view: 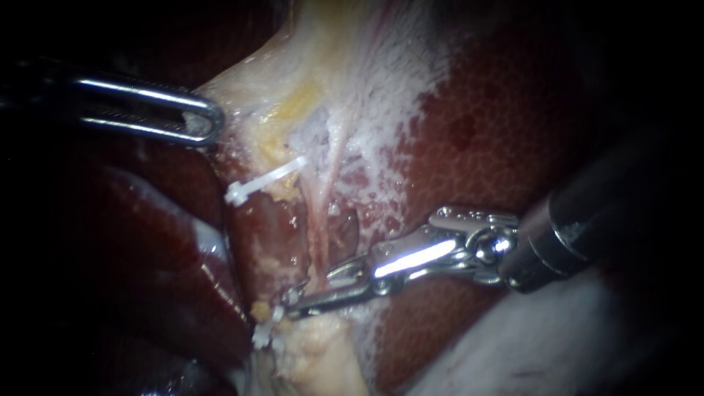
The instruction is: Going back first clip right tube
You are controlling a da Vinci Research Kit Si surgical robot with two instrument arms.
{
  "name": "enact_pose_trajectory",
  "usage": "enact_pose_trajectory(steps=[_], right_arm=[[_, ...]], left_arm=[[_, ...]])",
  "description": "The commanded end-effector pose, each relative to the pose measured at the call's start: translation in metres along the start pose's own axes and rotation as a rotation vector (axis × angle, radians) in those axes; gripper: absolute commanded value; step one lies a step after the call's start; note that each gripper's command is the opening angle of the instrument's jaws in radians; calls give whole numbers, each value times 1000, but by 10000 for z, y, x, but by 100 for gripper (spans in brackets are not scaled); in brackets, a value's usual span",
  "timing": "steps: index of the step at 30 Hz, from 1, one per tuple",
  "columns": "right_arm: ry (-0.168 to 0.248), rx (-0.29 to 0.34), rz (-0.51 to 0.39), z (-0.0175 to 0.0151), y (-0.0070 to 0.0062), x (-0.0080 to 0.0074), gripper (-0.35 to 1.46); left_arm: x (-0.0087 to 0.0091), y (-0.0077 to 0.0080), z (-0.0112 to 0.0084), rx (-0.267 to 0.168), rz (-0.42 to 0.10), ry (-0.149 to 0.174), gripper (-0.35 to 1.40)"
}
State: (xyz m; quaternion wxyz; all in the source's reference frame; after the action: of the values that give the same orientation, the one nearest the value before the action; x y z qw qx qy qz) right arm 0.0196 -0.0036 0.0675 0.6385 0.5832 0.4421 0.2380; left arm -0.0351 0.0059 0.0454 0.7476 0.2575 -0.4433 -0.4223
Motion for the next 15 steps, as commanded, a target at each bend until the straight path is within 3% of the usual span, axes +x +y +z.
enact_pose_trajectory(steps=[1, 15], right_arm=[[0, 0, 3, 0, 0, 0, -35], [2, 1, 32, 0, -1, -1, -35]], left_arm=[[0, 0, 0, 0, 0, 0, -35], [0, 0, 0, 0, 0, 0, -35]])
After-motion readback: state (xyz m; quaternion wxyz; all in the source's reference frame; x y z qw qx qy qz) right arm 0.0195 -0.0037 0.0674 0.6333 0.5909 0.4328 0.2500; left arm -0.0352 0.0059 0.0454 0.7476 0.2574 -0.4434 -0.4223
